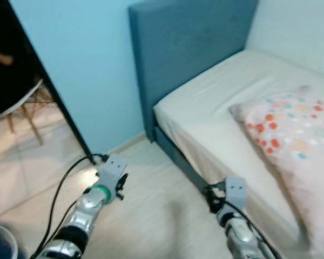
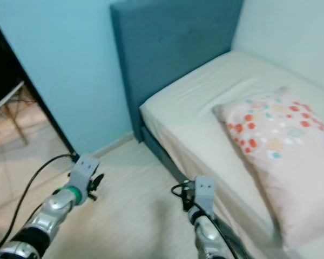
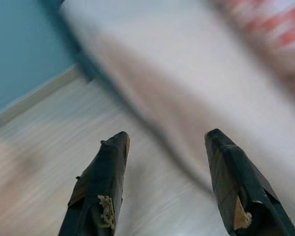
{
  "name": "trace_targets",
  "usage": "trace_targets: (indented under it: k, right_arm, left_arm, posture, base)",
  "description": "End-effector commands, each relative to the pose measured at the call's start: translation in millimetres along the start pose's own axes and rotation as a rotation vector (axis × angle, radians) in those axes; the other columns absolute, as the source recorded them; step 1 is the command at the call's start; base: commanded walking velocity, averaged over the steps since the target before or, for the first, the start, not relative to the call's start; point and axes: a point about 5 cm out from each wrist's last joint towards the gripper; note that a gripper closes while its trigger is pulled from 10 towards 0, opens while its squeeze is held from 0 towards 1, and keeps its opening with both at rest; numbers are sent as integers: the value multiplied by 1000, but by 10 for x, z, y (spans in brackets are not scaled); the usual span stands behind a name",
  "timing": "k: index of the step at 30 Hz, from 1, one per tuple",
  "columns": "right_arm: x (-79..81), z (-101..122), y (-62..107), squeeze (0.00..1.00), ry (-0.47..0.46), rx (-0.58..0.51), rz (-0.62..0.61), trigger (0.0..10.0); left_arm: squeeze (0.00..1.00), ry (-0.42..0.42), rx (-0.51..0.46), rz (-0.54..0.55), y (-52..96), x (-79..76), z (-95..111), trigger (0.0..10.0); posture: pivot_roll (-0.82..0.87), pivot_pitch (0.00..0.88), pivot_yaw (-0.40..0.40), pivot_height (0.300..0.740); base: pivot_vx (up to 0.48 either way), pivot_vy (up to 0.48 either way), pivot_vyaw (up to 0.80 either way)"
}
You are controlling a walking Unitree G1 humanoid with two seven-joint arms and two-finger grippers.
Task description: Clean up the room
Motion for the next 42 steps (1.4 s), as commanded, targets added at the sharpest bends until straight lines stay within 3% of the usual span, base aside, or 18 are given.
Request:
trace_targets:
  k: [1,4,9,12,15,16,20,25,36,42]
  right_arm:
    - [54,-65,44,0,-19,19,9,10000]
    - [36,-38,27,0,-18,10,5,10000]
    - [25,81,-16,0,-2,-52,7,10000]
    - [13,265,-64,0,-10,-146,2,10000]
    - [9,315,-73,0,-12,-174,2,10000]
    - [7,474,-104,0,-33,-246,8,10000]
    - [14,610,-132,0,-60,-298,13,10000]
    - [118,705,-159,0,-76,-315,41,10000]
    - [71,611,-113,0,-90,-286,36,10000]
    - [50,639,-122,0,-87,-291,22,10000]
  left_arm:
    - [0,25,53,23,56,30,-168,10000]
    - [0,40,46,26,53,24,-163,10000]
    - [0,146,42,7,33,0,-137,10000]
    - [0,200,28,24,13,6,-98,10000]
    - [0,206,18,31,10,8,-84,10000]
    - [0,214,-24,36,-5,16,5,10000]
    - [0,214,-70,26,-16,24,126,10000]
    - [0,156,-175,26,-9,75,348,10000]
    - [0,132,-184,60,-5,66,327,10000]
    - [0,139,-217,134,-31,69,392,10000]
  posture:
    - [-19,0,109,740]
    - [-22,0,101,740]
    - [-20,2,87,740]
    - [-31,13,77,740]
    - [-30,18,74,740]
    - [-23,28,70,740]
    - [-11,38,65,740]
    - [0,48,53,740]
    - [-4,58,48,740]
    - [-5,58,46,740]
  base:
    - [0,0,-800]
    - [0,0,-800]
    - [0,0,-800]
    - [0,0,-800]
    - [0,0,-800]
    - [0,0,-800]
    - [0,0,-800]
    - [0,0,-800]
    - [0,0,-800]
    - [254,0,-400]
Point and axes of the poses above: a point about 5 cm out from each wrist's last joint towards the gripper, its own y axis pointing back from the gripper into the wrist, its own z axis along the axis of the wrist's last joint, x = y × z, and after that the axes turned 15 degrees about y, right-handed
